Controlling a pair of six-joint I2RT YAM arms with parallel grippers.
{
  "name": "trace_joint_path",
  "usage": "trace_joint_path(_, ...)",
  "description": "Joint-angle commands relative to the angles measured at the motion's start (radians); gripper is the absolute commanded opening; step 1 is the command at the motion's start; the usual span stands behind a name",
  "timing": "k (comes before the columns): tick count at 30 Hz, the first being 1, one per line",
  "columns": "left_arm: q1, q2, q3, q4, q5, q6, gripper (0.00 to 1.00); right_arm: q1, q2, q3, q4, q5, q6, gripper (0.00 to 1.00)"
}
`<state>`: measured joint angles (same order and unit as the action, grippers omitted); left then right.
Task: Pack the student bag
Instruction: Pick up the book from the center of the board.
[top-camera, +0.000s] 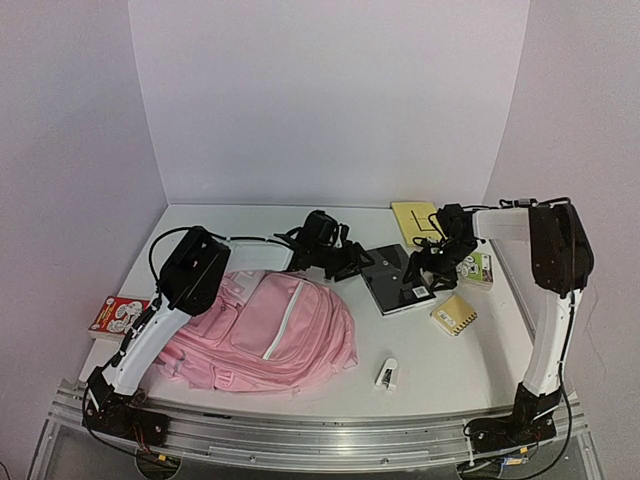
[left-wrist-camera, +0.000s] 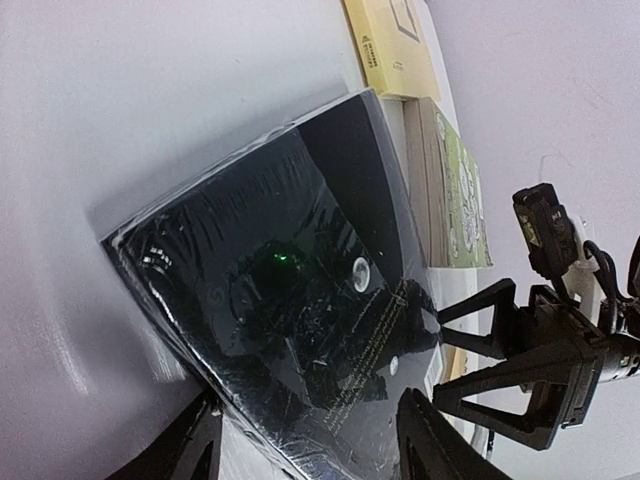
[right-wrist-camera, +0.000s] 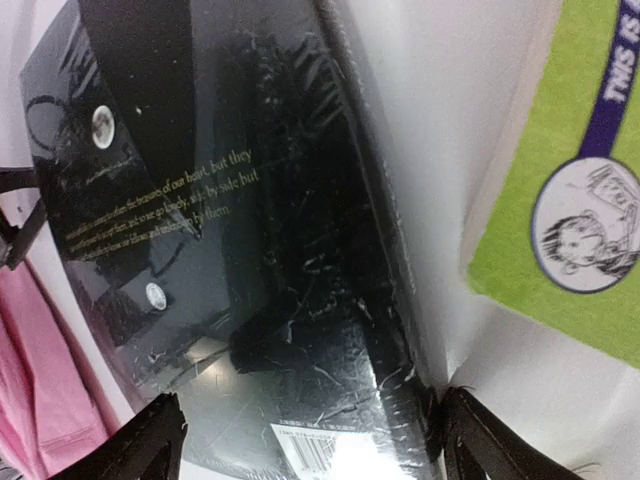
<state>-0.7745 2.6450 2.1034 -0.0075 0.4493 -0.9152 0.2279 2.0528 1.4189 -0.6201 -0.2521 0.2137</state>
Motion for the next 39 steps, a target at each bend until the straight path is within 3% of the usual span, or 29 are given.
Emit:
trace_joint_path(1, -0.028, 0.047, 0.005, -0.103, -0.023, -0.006, 0.53, 0.002, 0.086, -0.018, 0.057, -0.293, 0.154, 0.84)
trace_joint_path(6, -0.052, 0.019, -0.058, -0.139, -0.067, -0.022, 0.35, 0.006, 0.087, -0.023, 0.359, -0.422, 0.409, 0.81)
trace_joint_path(11, -0.068, 0.004, -0.110, -0.149, -0.074, -0.051, 0.15, 0.012, 0.051, -0.051, 0.795, -0.492, 0.704, 0.76)
trace_joint_path(15, -0.078, -0.009, -0.132, -0.145, -0.077, -0.062, 0.09, 0.034, 0.040, -0.054, 1.083, -0.524, 0.894, 0.73)
trace_joint_path(18, -0.082, -0.019, -0.143, -0.144, -0.086, -0.065, 0.08, 0.051, 0.025, -0.044, 1.154, -0.519, 0.937, 0.71)
trace_joint_path(25, -0.083, -0.045, -0.165, -0.135, -0.101, -0.061, 0.08, 0.068, 0.047, -0.044, 1.067, -0.579, 0.895, 0.65)
trace_joint_path(28, -0.084, -0.053, -0.171, -0.133, -0.101, -0.058, 0.08, 0.077, 0.040, -0.061, 0.920, -0.618, 0.747, 0.63)
trace_joint_path(30, -0.083, -0.059, -0.177, -0.133, -0.104, -0.055, 0.08, 0.085, 0.000, -0.045, 0.581, -0.542, 0.526, 0.63)
trace_joint_path(32, -0.083, -0.068, -0.189, -0.130, -0.111, -0.054, 0.08, 0.094, -0.039, -0.021, 0.352, -0.409, 0.342, 0.62)
trace_joint_path(37, -0.083, -0.083, -0.206, -0.131, -0.123, -0.054, 0.08, 0.108, -0.114, -0.062, 0.204, -0.218, 0.253, 0.56)
trace_joint_path(39, -0.083, -0.088, -0.213, -0.130, -0.124, -0.054, 0.09, 0.119, -0.140, -0.074, 0.173, -0.152, 0.232, 0.48)
